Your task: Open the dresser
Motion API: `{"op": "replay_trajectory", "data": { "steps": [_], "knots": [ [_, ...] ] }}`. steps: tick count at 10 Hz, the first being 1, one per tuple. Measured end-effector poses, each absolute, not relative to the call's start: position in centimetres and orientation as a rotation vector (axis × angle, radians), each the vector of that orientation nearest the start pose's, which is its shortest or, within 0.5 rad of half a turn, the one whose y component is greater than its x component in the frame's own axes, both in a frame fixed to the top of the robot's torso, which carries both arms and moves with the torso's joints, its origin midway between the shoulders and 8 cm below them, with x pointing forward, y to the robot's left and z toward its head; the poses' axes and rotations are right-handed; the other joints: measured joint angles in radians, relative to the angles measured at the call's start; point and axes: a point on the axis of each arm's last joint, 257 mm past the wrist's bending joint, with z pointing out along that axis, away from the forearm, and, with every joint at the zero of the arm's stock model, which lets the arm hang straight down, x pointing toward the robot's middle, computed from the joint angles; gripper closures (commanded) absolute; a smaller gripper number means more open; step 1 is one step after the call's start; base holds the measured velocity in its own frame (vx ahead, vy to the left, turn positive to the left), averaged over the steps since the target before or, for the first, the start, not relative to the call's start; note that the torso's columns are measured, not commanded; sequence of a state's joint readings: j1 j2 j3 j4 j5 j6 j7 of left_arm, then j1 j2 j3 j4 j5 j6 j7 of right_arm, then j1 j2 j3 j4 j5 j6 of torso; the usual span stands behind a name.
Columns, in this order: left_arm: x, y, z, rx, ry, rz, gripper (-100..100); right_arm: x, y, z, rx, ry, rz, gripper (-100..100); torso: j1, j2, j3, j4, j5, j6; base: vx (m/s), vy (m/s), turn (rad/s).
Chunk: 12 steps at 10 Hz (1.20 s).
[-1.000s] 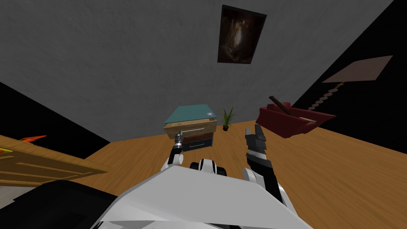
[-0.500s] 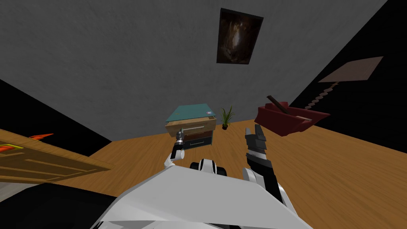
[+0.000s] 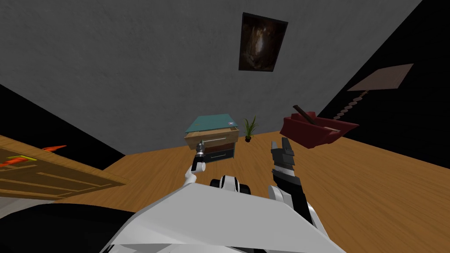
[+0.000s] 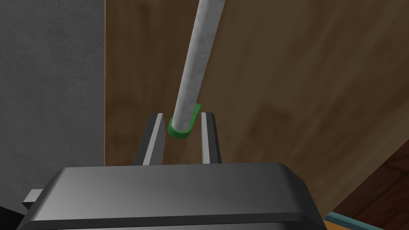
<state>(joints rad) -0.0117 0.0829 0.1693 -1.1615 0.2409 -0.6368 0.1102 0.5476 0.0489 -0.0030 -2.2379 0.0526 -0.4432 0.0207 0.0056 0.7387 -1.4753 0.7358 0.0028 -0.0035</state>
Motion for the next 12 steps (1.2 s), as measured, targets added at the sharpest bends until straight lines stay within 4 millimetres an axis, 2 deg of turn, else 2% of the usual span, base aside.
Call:
{"op": "replay_trajectory", "data": {
  "steps": [2,4,6,8,9,11,12],
  "knots": [
    [50.0,36.5,-26.4,-1.273,0.713,-1.281,100,35.6,-28.9,-2.2,0.766,0.704,1.195,0,0.0,-0.008,-0.004,-0.004,0.002,0.001,-0.053,-0.013,-0.012],
    [51.3,37.0,-25.6,-1.263,0.701,-1.282,100,35.6,-28.9,-2.2,0.766,0.704,1.195,0,-0.001,-0.001,-0.001,0.0,0.0,0.001,-0.103,-0.012,-0.004],
    [52.2,36.8,-26.2,-1.277,0.71,-1.277,100,35.6,-28.9,-2.2,0.766,0.704,1.195,0,-0.001,-0.007,-0.004,-0.003,0.001,0.002,-0.062,-0.007,-0.009],
    [53.7,37.0,-25.5,-1.27,0.699,-1.279,100,35.6,-28.9,-2.2,0.766,0.704,1.195,0,-0.003,-0.001,-0.001,0.0,-0.001,0.002,-0.09,-0.011,-0.003],
    [54.1,36.9,-26.0,-1.279,0.705,-1.275,100,35.6,-28.9,-2.2,0.766,0.704,1.195,0,-0.002,-0.005,-0.003,-0.002,0.0,0.002,-0.149,-0.03,-0.015],
    [55.6,36.9,-25.4,-1.279,0.695,-1.275,100,35.6,-28.9,-2.2,0.766,0.704,1.195,0,-0.004,-0.001,-0.001,0.001,-0.001,0.004,-0.106,-0.004,-0.009],
    [55.8,36.8,-26.0,-1.29,0.705,-1.27,100,35.6,-28.9,-2.2,0.766,0.704,1.195,0,-0.003,-0.006,-0.003,-0.001,-0.001,0.003,-0.102,-0.016,-0.033]
  ]
}}
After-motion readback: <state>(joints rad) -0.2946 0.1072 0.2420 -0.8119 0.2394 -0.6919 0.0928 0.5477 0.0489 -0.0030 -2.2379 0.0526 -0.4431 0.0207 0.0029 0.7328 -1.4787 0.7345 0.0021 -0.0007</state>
